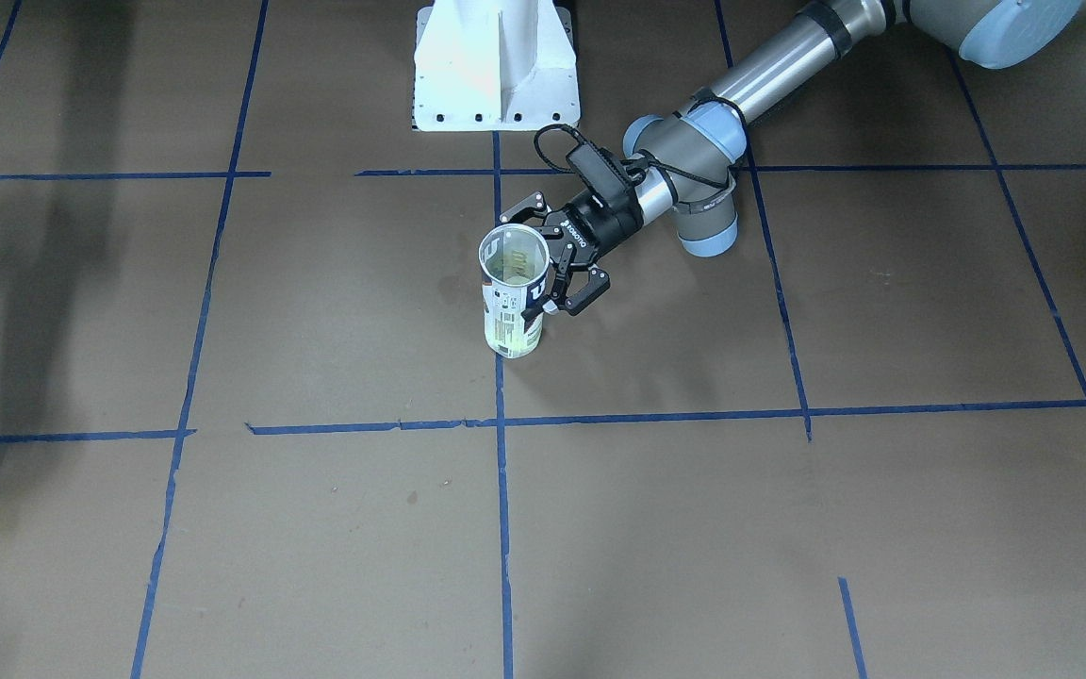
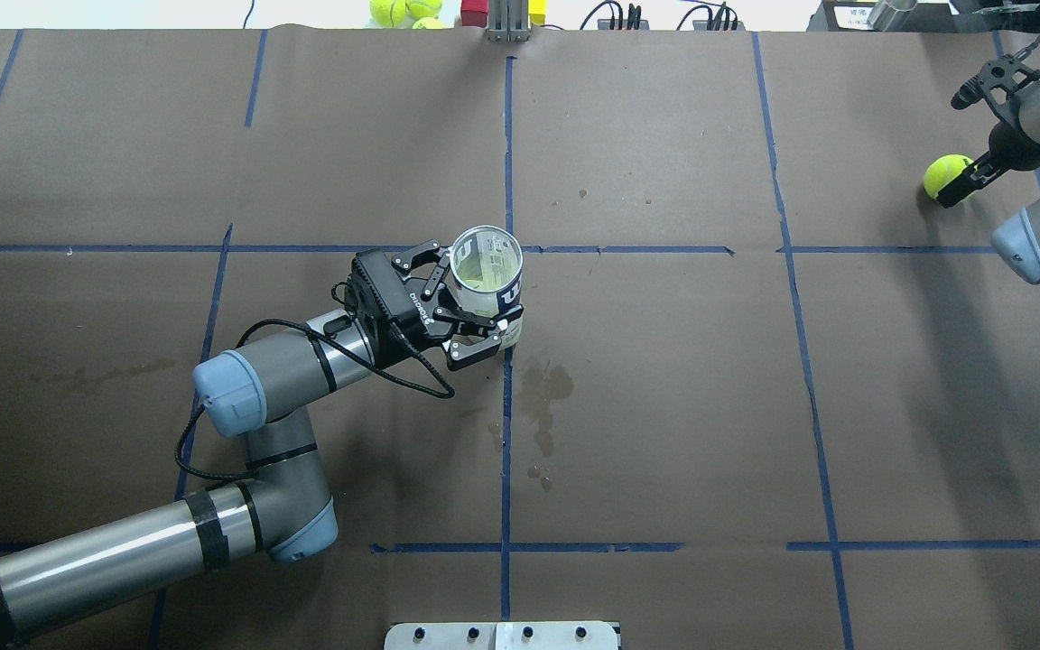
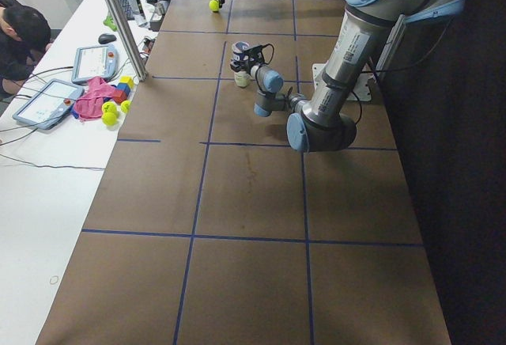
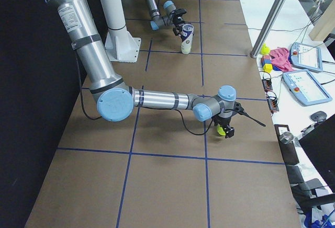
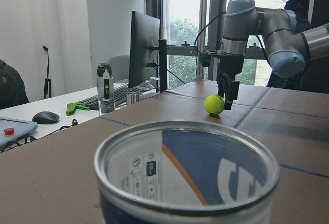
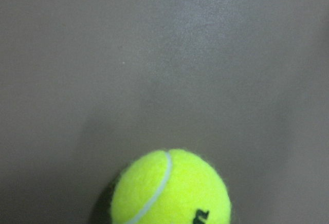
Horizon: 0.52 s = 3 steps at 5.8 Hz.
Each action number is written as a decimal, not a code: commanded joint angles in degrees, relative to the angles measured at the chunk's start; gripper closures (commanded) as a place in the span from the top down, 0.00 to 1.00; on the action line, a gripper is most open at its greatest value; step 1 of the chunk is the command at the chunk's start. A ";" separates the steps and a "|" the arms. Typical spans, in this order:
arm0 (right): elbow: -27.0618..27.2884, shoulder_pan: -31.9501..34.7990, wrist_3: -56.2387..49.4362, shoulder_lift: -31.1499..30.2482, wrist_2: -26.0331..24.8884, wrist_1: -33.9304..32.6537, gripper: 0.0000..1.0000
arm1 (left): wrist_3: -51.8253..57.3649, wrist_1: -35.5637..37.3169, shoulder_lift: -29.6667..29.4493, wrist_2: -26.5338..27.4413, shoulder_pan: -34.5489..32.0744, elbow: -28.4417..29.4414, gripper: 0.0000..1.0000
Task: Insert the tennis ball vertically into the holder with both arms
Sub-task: 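Grasp the second yellow tennis ball with the right gripper and lift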
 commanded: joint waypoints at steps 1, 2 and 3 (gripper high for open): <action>-0.59 -0.01 0.52 1.03 -0.39 0.08 0.91 | -0.09 -0.01 0.11 0.00 0.00 0.00 0.93; -0.59 -0.01 0.52 0.94 -0.39 0.17 0.79 | 0.00 -0.01 0.03 0.00 0.09 0.00 0.93; -0.59 -0.01 0.52 0.85 -0.30 0.25 0.66 | -0.09 -0.01 0.02 0.00 0.09 0.00 0.93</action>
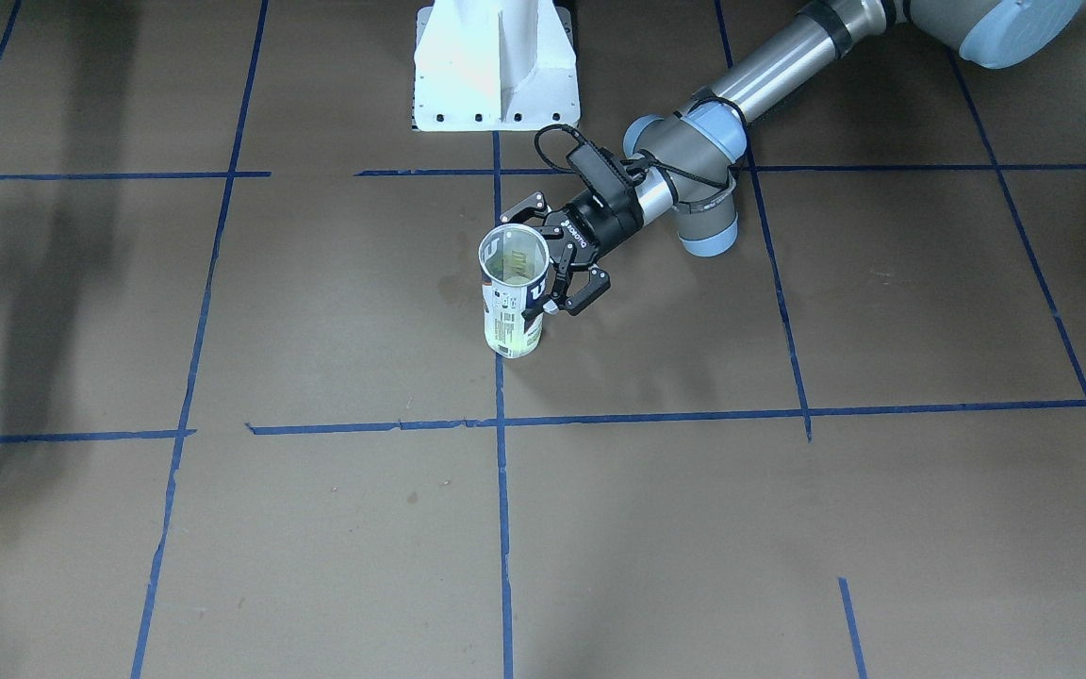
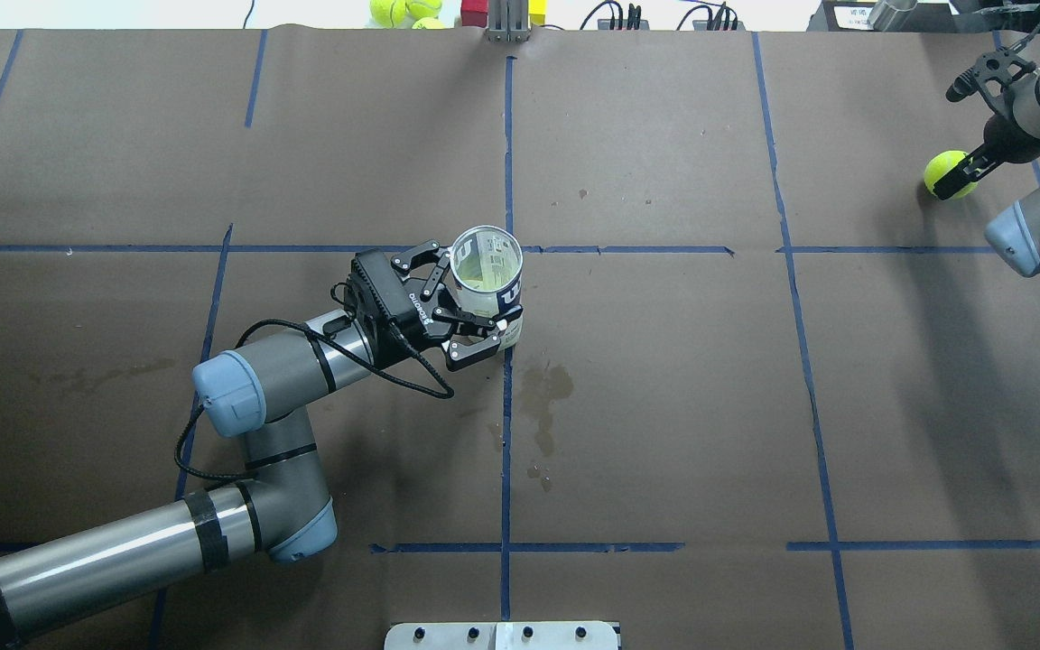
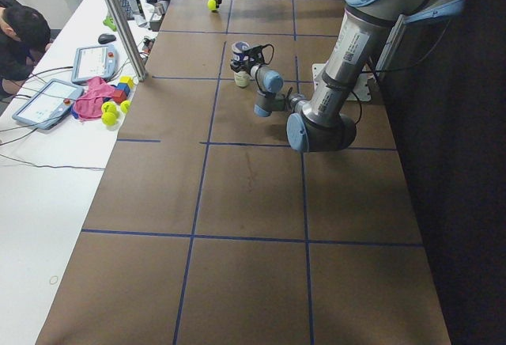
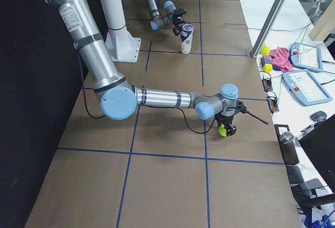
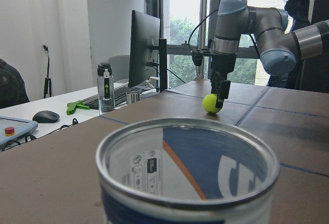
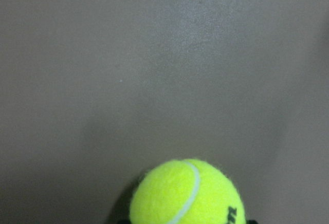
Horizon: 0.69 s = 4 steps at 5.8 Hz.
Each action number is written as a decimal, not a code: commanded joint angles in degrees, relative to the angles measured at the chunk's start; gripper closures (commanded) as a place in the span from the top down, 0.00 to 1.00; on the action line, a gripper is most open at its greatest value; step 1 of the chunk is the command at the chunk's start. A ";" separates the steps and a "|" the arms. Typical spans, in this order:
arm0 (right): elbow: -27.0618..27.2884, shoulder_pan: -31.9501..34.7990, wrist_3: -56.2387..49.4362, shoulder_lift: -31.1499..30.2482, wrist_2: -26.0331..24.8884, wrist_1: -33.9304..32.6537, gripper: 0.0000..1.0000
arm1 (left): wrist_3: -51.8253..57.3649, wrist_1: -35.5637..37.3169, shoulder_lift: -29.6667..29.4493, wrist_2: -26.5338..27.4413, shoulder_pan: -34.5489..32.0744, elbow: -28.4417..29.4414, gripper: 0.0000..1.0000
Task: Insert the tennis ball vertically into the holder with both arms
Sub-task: 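Grasp the second yellow tennis ball with the right gripper and lift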
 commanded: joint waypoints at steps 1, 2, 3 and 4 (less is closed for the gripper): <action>0.33 0.00 0.02 -0.04 0.15 0.17 0.35 | -0.05 0.00 -0.11 0.00 0.02 0.00 0.93; 4.86 0.96 0.37 -0.04 1.19 -0.26 0.20 | -0.05 0.00 -0.11 0.00 0.02 0.00 0.93; 9.69 3.40 1.94 -0.39 7.03 -2.09 0.16 | 0.04 0.00 -0.11 0.00 0.02 0.00 0.93; 17.57 3.95 5.61 -0.05 8.57 -9.16 0.16 | 0.04 0.09 -0.28 0.00 0.02 0.00 0.93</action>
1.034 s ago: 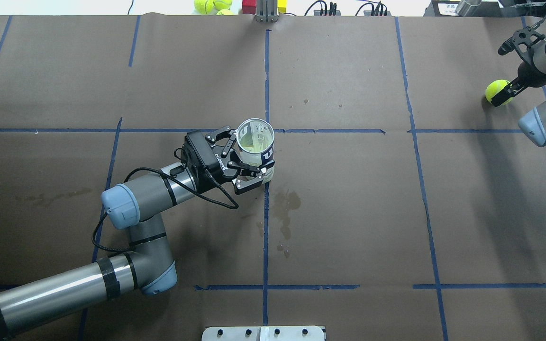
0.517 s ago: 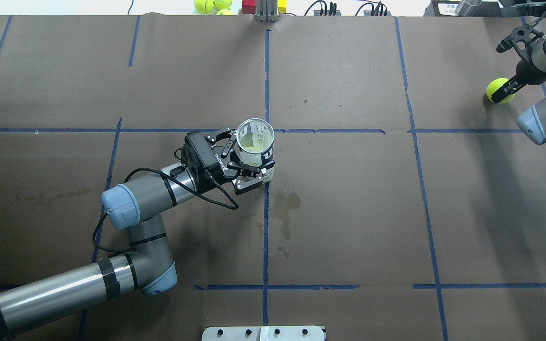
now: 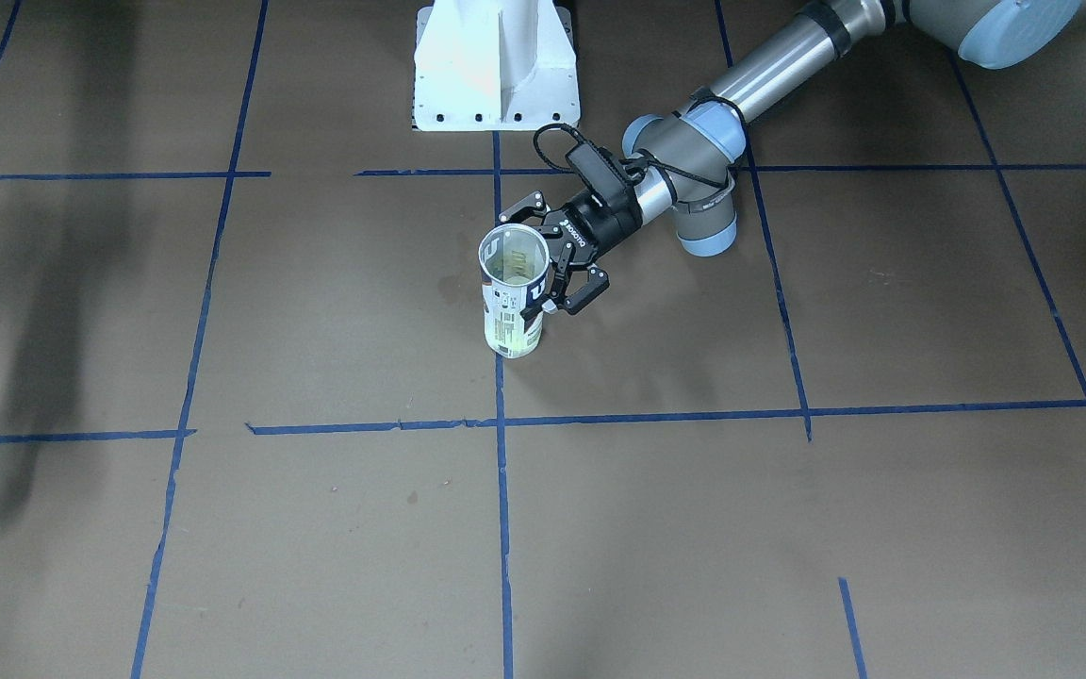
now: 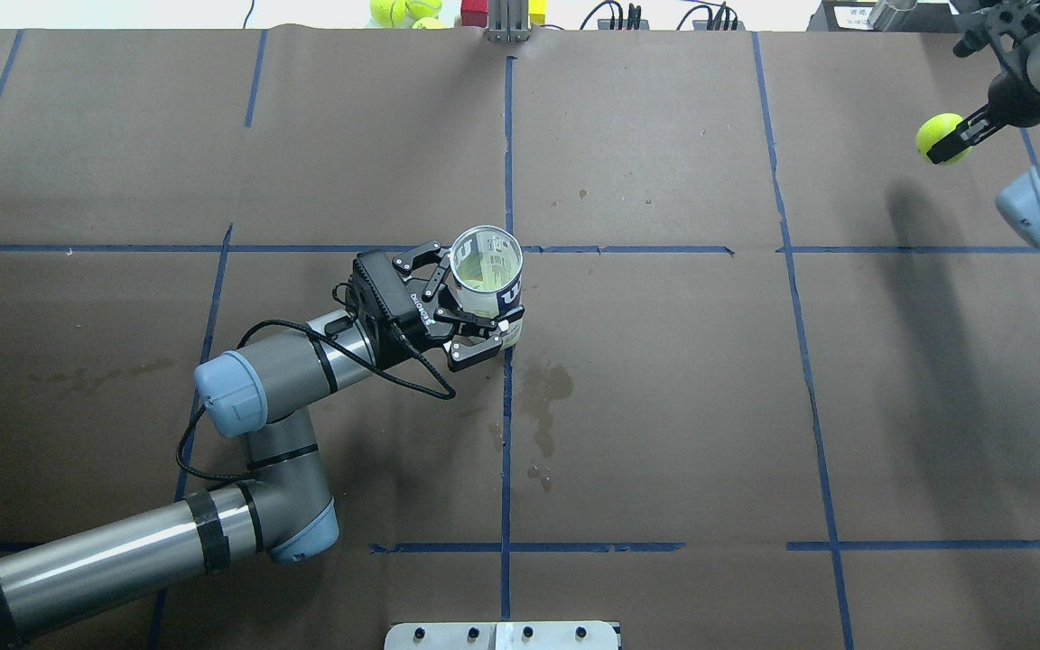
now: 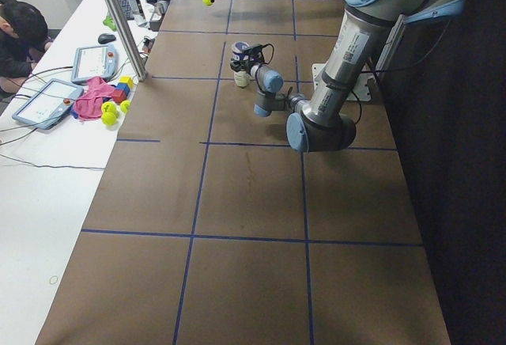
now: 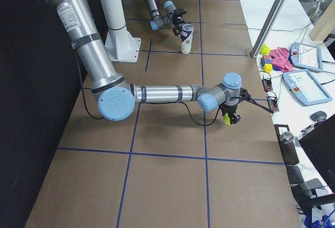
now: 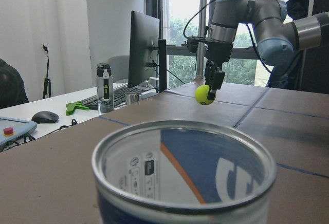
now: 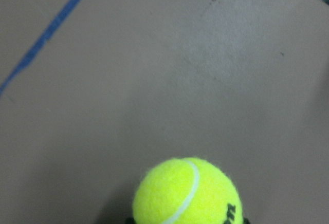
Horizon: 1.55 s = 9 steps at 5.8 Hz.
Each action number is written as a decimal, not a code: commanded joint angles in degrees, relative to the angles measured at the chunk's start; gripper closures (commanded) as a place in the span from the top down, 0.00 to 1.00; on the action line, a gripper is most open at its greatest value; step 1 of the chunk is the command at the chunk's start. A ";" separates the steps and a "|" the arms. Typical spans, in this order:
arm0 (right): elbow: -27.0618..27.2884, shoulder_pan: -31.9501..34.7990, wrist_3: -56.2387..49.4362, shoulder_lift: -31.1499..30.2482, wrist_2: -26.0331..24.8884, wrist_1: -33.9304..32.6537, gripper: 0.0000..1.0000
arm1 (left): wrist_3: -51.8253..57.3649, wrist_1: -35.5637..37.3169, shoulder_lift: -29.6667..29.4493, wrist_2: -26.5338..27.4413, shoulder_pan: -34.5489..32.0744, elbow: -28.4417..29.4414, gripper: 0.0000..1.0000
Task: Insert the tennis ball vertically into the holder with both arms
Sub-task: 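Grasp the second yellow tennis ball with the right gripper and lift, then carry the ball with the right gripper over the can held by the left gripper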
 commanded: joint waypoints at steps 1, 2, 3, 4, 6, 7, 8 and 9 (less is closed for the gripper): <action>16.04 -0.16 11.05 0.58 2.40 -13.69 0.16 | 0.02 0.06 -0.27 0.00 0.26 0.00 0.93; 22.83 -2.44 18.62 2.76 2.40 -19.96 0.16 | 0.02 0.06 -0.36 0.00 0.35 0.00 0.93; 27.51 -6.03 29.75 6.26 2.05 -24.72 0.16 | 0.02 0.06 -0.54 0.00 0.35 0.00 0.93; 29.56 -9.46 39.78 9.52 1.70 -25.20 0.16 | 0.02 0.06 -0.54 0.00 0.35 -0.09 0.93; 36.57 -19.62 57.11 17.15 -5.45 -33.48 0.16 | -0.07 0.06 -0.63 0.00 0.35 -0.17 0.93; 41.31 -26.47 62.76 21.54 -11.60 -42.78 0.17 | -0.07 0.15 -0.63 -0.09 0.35 -0.70 0.93; 41.79 -32.98 69.17 23.94 -17.75 -44.26 0.17 | -0.07 0.15 -0.63 -0.09 0.35 -0.70 0.93; 41.80 -37.13 71.67 25.01 -21.64 -44.28 0.17 | -0.07 0.24 -0.63 -0.09 0.35 -0.61 0.93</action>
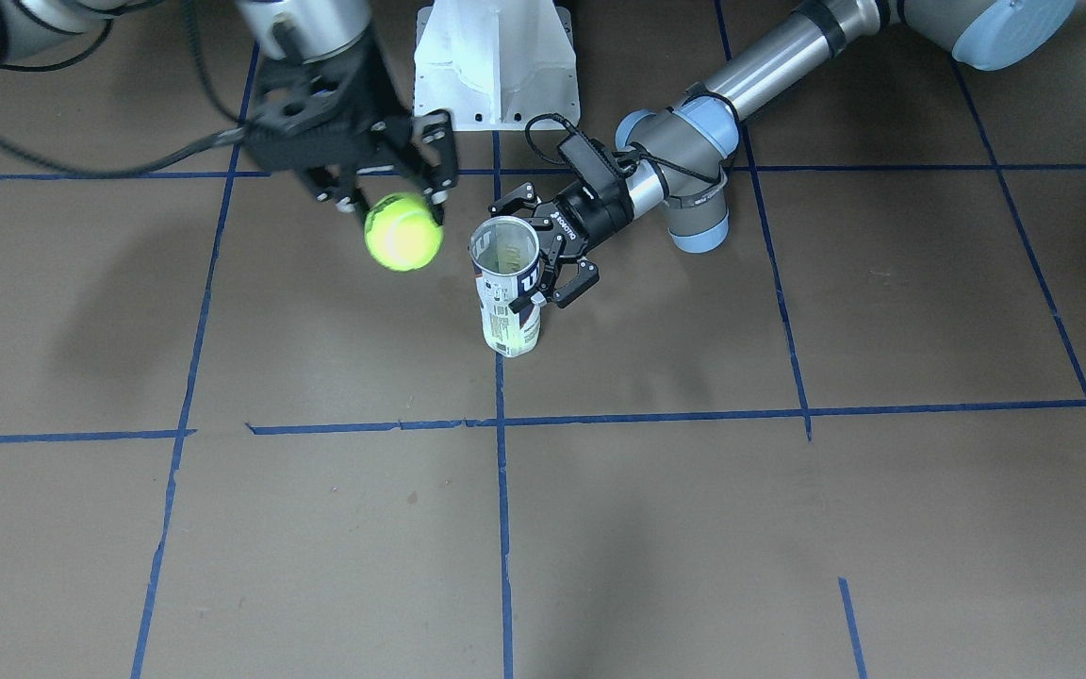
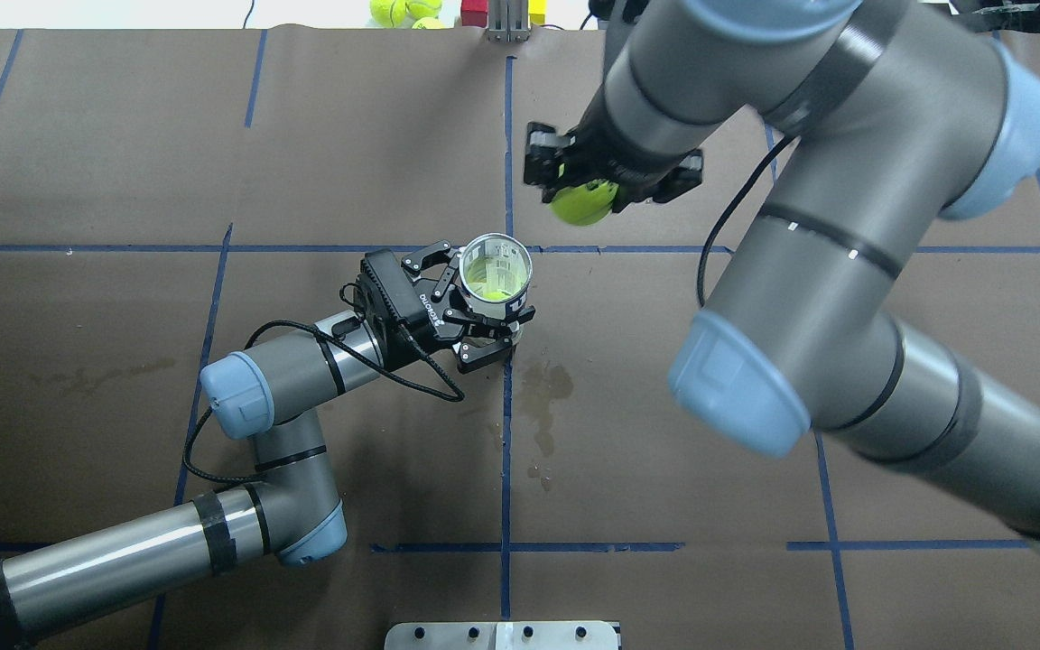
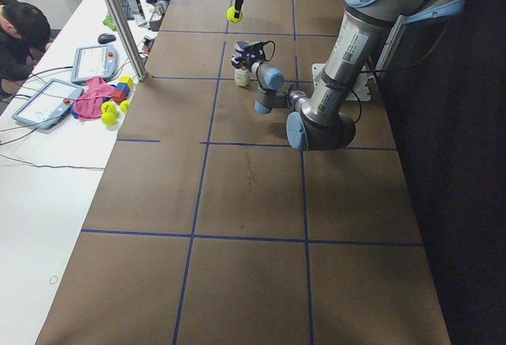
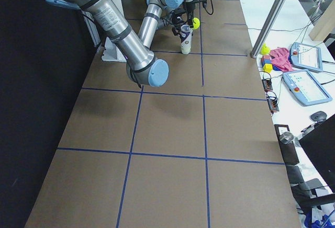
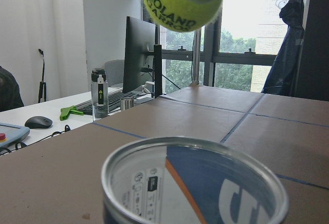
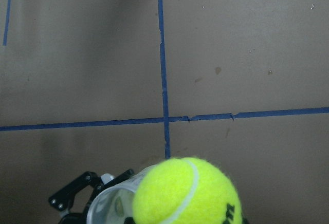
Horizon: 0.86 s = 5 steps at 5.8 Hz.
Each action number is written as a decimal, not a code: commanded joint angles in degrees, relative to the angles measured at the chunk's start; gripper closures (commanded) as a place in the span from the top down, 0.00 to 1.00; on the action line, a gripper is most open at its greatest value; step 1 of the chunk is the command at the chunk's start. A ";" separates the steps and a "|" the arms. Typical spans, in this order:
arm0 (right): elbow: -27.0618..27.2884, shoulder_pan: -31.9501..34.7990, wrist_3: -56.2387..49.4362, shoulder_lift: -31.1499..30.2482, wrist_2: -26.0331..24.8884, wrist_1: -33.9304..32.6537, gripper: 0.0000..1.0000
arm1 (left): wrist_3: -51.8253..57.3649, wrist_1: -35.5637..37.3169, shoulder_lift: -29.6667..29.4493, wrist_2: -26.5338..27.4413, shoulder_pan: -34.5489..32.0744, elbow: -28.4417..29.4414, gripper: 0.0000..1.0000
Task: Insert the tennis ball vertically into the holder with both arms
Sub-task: 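Carry the ball with the right gripper over the can held by the left gripper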
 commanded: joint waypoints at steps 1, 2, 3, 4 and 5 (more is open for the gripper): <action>0.33 -6.50 4.35 1.65 -6.12 -0.92 0.17 | 0.00 0.07 0.00 -0.01 0.00 0.02 0.93; -0.63 -6.61 4.36 2.96 -6.14 -0.92 0.17 | 0.00 0.07 0.09 -0.01 0.00 0.02 0.93; -1.86 -6.61 4.36 4.19 -6.23 -0.92 0.17 | 0.00 0.07 0.09 -0.01 0.00 0.02 0.93; -2.91 -6.61 4.28 4.46 -6.23 -0.83 0.17 | 0.00 0.07 0.17 -0.01 0.00 0.02 0.93; -4.49 -6.61 3.84 5.59 -6.31 -0.83 0.16 | 0.00 0.07 0.26 -0.09 0.00 0.02 0.93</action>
